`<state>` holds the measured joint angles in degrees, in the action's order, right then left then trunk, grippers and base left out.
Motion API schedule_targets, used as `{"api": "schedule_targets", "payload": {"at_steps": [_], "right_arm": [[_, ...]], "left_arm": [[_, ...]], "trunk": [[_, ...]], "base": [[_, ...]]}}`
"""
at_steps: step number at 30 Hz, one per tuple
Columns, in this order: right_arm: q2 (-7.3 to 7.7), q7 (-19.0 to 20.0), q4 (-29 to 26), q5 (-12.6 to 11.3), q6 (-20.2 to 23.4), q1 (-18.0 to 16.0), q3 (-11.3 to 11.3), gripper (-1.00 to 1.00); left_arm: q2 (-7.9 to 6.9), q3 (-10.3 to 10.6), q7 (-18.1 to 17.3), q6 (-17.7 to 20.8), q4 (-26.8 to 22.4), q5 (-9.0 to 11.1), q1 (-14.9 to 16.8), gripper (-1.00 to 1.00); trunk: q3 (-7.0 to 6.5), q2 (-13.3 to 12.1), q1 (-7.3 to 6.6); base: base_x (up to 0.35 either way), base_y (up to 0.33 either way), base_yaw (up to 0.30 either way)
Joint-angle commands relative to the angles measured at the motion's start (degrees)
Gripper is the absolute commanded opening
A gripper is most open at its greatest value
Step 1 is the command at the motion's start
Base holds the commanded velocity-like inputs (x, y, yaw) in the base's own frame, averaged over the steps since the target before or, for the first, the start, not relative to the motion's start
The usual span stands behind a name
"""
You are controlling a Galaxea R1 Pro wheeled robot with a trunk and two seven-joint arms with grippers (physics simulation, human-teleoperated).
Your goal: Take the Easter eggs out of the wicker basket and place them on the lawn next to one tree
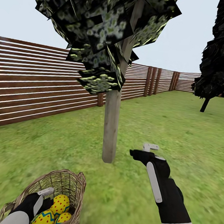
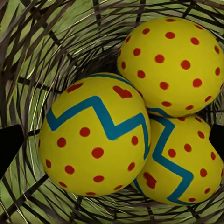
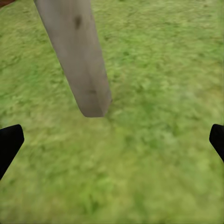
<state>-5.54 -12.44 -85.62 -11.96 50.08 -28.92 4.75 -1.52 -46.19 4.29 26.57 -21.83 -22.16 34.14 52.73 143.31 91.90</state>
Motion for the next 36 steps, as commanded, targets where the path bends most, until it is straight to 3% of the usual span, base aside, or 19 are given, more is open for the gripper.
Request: {"api": "schedule_targets", "payload": {"at_steps": [1,14,36], "right_arm": [[0.00,-0.6,-0.6,-0.6,0.3,0.2,0.0,1.00],[0.00,-0.6,-2.8,-0.6,0.8,1.1,0.0,1.00],[0.00,-0.6,-3.0,-0.6,0.8,1.2,0.0,1.00]], "left_arm": [[0.03,-0.2,0.1,0.2,-0.1,0.0,0.1,1.00],[0.03,-0.2,0.0,0.2,-0.3,0.1,0.1,1.00],[0.02,-0.2,0.1,-1.2,-0.8,0.1,0.1,1.00]], "trunk": [[0.29,0.0,0.01],[3.17,0.2,0.35],[3.17,0.2,0.35]], "base": [[0.000,0.000,0.000],[0.000,0.000,0.000],[0.000,0.000,0.000]]}}
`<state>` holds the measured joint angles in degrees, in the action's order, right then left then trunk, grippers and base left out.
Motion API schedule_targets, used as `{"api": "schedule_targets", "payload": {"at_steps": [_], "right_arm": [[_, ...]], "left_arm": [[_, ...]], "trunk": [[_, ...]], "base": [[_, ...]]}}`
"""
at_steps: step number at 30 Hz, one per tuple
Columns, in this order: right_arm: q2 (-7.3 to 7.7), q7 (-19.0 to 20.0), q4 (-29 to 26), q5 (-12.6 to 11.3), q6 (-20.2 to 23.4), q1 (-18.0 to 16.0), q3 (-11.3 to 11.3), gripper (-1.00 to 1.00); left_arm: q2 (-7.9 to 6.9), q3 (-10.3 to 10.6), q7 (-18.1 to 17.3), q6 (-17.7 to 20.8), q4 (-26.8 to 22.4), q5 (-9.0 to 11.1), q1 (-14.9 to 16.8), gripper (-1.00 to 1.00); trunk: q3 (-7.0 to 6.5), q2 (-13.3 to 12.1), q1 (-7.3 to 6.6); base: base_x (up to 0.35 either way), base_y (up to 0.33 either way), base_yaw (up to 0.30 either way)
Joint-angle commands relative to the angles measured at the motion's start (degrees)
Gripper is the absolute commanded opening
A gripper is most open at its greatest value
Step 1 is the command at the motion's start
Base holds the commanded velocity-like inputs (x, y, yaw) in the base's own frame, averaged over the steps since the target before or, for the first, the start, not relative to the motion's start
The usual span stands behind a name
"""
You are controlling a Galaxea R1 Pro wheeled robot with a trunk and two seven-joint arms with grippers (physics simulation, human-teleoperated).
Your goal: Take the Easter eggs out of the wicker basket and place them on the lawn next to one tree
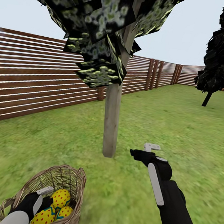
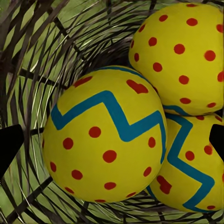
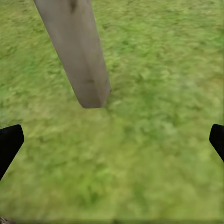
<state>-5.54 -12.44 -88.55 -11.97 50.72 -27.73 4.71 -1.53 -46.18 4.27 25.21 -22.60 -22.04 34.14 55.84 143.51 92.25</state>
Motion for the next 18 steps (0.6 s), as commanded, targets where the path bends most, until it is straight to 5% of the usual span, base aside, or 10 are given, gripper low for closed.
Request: {"api": "schedule_targets", "payload": {"at_steps": [1,18], "right_arm": [[0.00,-0.6,0.0,-0.6,0.2,0.0,0.0,1.00],[0.00,-0.6,0.0,-0.6,0.2,0.0,0.1,1.00]], "left_arm": [[0.03,-0.2,0.1,-0.4,-0.1,0.0,0.0,1.00],[-0.05,-0.2,0.0,-2.3,-0.1,0.0,0.0,1.00]], "trunk": [[0.28,0.0,0.01],[1.16,0.1,0.12]], "base": [[0.000,0.000,0.000],[0.000,0.000,0.000]]}}
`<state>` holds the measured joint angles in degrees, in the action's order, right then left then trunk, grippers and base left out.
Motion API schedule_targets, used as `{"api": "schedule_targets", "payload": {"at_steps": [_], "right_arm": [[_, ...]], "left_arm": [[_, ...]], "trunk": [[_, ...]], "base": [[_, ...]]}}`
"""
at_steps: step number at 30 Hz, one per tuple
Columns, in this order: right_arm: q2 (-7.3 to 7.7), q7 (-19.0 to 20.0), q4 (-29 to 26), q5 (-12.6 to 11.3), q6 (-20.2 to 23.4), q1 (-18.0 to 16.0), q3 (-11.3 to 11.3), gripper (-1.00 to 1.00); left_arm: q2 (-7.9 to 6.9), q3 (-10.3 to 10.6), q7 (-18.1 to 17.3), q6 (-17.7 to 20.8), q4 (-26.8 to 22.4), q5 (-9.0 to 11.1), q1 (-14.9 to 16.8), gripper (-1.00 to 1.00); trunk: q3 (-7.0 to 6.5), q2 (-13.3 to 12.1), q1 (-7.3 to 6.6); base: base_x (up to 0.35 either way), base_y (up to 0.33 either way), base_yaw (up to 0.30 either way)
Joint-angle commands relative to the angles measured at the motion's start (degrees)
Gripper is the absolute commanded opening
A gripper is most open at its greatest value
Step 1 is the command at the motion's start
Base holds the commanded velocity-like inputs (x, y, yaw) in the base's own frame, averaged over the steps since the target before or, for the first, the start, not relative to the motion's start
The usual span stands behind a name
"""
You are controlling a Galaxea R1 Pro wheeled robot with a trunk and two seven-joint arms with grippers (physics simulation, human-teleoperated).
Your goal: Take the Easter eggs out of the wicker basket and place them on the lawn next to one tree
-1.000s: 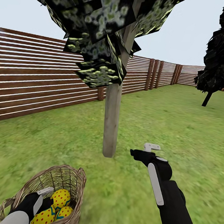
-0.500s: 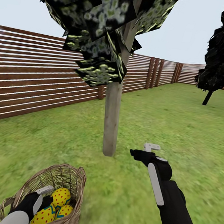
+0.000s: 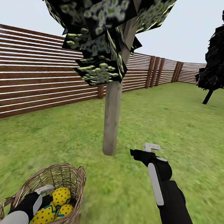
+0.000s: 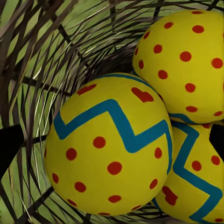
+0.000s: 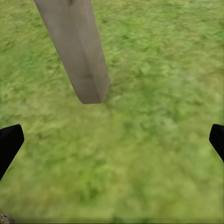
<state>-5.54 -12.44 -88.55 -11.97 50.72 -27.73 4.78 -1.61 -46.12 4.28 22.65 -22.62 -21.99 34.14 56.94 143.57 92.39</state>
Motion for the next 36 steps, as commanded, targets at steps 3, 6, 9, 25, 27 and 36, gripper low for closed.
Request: {"api": "schedule_targets", "payload": {"at_steps": [3,6,9,25,27,36], "right_arm": [[0.00,-0.6,0.0,-0.6,0.2,0.0,0.0,1.00],[0.00,-0.6,0.0,-0.6,0.2,0.0,0.1,1.00],[0.00,-0.6,0.0,-0.6,0.2,0.0,0.1,1.00],[0.00,-0.6,0.0,-0.6,0.2,0.0,0.0,1.00],[0.00,-0.6,0.0,-0.6,0.2,0.0,0.0,1.00],[0.00,-0.6,0.0,-0.6,0.2,0.0,0.0,1.00]], "left_arm": [[0.03,-0.2,0.0,-0.1,0.0,-0.1,0.0,1.00],[0.03,-0.2,0.0,-0.4,0.1,-0.1,0.0,1.00],[0.03,-0.2,0.0,-0.6,0.3,-0.2,0.0,1.00],[0.02,-0.2,0.0,-0.8,0.6,-0.3,0.0,1.00],[0.02,-0.2,0.0,-0.8,0.6,-0.3,0.0,1.00],[0.02,-0.2,0.0,-0.9,0.5,-0.4,0.0,1.00]], "trunk": [[0.73,0.1,0.06],[1.17,0.1,0.11],[1.17,0.1,0.11],[2.94,0.2,0.32],[2.94,0.2,0.32],[2.94,0.2,0.32]], "base": [[0.000,0.000,0.000],[0.000,0.000,0.000],[0.000,0.000,0.000],[0.000,0.000,0.000],[0.000,0.000,0.000],[0.000,0.000,0.000]]}}
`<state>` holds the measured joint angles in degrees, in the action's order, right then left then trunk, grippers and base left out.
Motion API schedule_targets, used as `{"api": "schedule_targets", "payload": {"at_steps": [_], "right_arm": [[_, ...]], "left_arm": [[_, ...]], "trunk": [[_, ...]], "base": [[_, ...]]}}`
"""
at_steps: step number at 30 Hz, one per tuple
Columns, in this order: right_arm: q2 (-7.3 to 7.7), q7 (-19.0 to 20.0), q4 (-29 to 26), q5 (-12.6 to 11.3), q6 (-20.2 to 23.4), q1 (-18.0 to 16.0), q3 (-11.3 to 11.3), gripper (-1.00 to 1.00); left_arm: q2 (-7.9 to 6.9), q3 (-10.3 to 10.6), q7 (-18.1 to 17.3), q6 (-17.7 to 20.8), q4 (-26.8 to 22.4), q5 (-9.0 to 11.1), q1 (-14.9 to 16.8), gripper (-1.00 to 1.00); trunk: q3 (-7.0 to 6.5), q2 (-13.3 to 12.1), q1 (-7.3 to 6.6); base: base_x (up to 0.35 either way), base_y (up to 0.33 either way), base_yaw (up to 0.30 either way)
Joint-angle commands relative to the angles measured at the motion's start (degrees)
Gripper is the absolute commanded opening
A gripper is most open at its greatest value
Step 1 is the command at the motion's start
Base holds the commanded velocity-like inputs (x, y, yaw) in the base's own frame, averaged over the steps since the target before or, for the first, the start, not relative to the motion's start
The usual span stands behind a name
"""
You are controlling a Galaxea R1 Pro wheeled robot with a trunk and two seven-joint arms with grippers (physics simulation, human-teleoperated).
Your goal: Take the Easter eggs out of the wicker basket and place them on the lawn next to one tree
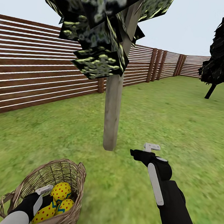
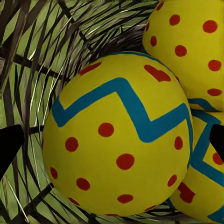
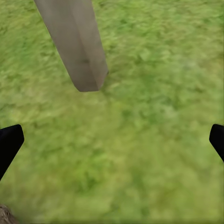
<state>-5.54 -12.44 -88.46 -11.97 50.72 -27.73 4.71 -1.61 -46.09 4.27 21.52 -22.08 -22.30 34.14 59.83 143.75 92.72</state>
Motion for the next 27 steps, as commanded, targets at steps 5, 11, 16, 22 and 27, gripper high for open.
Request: {"api": "schedule_targets", "payload": {"at_steps": [5,11,16,22,27], "right_arm": [[0.00,-0.6,0.0,-0.6,0.2,0.0,0.0,1.00],[0.00,-0.6,0.0,-0.6,0.2,0.0,0.1,1.00],[0.00,-0.6,0.0,-0.6,0.2,0.0,0.1,1.00],[0.00,-0.6,0.0,-0.6,0.2,0.0,0.1,1.00],[0.00,-0.6,0.0,-0.6,0.2,0.0,0.1,1.00]], "left_arm": [[0.09,-0.2,0.0,-0.7,0.1,-0.1,0.0,1.00],[0.11,-0.1,0.0,-1.3,0.2,-0.2,0.0,1.00],[0.11,-0.1,0.0,-1.7,0.2,-0.2,0.0,1.00],[0.12,0.0,-0.1,-2.4,0.2,-0.2,0.0,1.00],[0.12,0.0,-1.0,-2.6,0.3,-0.2,0.0,1.00]], "trunk": [[0.94,0.1,0.09],[0.94,0.1,0.09],[0.94,0.1,0.09],[1.38,0.1,0.14],[2.05,0.1,0.22]], "base": [[0.000,0.000,0.000],[0.000,0.000,0.000],[0.000,0.000,0.000],[0.000,0.000,0.000],[0.000,0.000,0.000]]}}
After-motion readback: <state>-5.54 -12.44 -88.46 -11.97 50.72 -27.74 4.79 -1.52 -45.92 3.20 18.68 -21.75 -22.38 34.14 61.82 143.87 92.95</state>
